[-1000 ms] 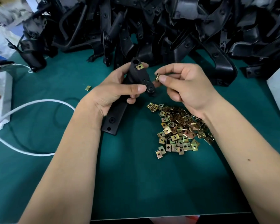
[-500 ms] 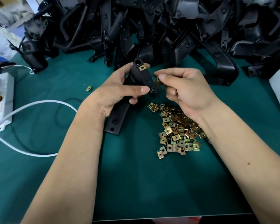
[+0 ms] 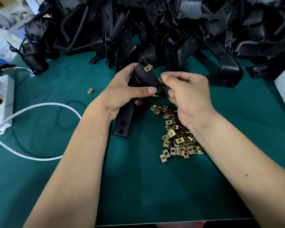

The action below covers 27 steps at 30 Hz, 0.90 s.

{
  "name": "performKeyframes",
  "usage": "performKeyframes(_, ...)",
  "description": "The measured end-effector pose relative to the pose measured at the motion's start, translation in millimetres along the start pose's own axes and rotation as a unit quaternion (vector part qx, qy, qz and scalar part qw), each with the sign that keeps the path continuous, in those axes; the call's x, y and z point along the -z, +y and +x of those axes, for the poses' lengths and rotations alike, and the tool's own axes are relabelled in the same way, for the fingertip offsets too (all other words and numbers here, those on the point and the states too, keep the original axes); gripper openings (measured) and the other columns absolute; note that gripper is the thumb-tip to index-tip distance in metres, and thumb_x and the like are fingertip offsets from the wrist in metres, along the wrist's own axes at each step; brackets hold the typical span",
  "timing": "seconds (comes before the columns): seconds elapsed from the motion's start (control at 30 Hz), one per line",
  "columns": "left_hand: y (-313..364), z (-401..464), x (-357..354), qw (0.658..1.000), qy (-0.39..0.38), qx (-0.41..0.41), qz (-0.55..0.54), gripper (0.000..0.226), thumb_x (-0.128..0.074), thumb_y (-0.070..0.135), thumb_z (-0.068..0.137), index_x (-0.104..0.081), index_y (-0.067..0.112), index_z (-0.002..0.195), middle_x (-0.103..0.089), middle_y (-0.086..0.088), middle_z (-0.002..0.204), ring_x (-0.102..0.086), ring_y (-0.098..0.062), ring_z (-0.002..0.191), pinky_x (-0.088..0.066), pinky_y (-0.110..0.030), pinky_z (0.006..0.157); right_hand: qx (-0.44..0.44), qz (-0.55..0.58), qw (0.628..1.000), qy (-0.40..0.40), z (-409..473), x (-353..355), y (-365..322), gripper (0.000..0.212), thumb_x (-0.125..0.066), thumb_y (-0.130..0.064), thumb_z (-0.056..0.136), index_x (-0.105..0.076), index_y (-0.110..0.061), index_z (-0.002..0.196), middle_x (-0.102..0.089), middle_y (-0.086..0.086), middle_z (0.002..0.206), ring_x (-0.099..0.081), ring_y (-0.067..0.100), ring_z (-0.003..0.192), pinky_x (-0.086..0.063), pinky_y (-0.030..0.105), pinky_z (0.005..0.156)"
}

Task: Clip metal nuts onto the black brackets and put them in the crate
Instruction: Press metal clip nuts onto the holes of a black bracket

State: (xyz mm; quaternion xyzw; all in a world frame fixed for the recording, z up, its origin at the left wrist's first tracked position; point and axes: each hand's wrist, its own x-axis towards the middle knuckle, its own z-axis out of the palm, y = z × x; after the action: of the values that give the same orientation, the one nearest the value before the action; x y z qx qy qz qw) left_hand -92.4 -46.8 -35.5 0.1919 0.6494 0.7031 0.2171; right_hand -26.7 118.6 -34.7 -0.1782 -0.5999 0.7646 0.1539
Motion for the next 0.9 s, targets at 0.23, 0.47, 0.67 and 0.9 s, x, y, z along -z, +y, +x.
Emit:
performKeyframes(0.23,2,-1,-3,1.0,0.012,-0.001,0.014,0.066,-0.086,0.005,0.075,-0.059,0.014,0.135,-0.072,0.001,0.105,-0.063,-0.011,0.076,-0.045,-0.022,0.048,0.012,0.001,0.999,0.032,-4,-5,4,0.007,-0.074,-0.003,0.091,-0.078,-0.007,0.087,-0.059,-0.005,0.057,-0.043,0.008,0.046,-0.034,0.017,0.044)
performKeyframes(0.47,0,0,-8,0.997,0.046,-0.012,0.058,0.056,-0.087,0.005,0.078,-0.061,0.011,0.126,-0.074,0.006,0.098,-0.065,-0.013,0.083,-0.047,-0.023,0.049,-0.002,-0.041,0.999,0.035,-1,-4,6,0.003,-0.076,-0.007,0.09,-0.079,-0.009,0.089,-0.058,-0.017,0.051,-0.049,-0.002,0.046,-0.036,0.013,0.053)
performKeyframes(0.67,-4,1,-8,0.996,0.074,-0.019,0.043,0.053,-0.089,0.007,0.073,-0.062,0.016,0.117,-0.076,0.001,0.093,-0.066,-0.011,0.071,-0.045,-0.023,0.047,-0.026,-0.035,0.998,-0.035,-4,-1,-2,0.017,-0.07,-0.017,0.095,-0.076,-0.001,0.093,-0.053,0.009,0.072,-0.037,0.008,0.05,-0.026,0.018,0.043)
performKeyframes(0.9,-5,3,-15,0.991,0.132,-0.027,-0.006,0.033,-0.079,0.007,0.088,-0.063,0.01,0.117,-0.074,-0.002,0.098,-0.069,-0.016,0.086,-0.057,-0.032,0.071,0.005,-0.051,0.996,-0.072,-3,0,0,0.018,-0.077,-0.01,0.091,-0.076,-0.01,0.109,-0.069,-0.008,0.073,-0.048,-0.001,0.047,-0.035,0.01,0.046)
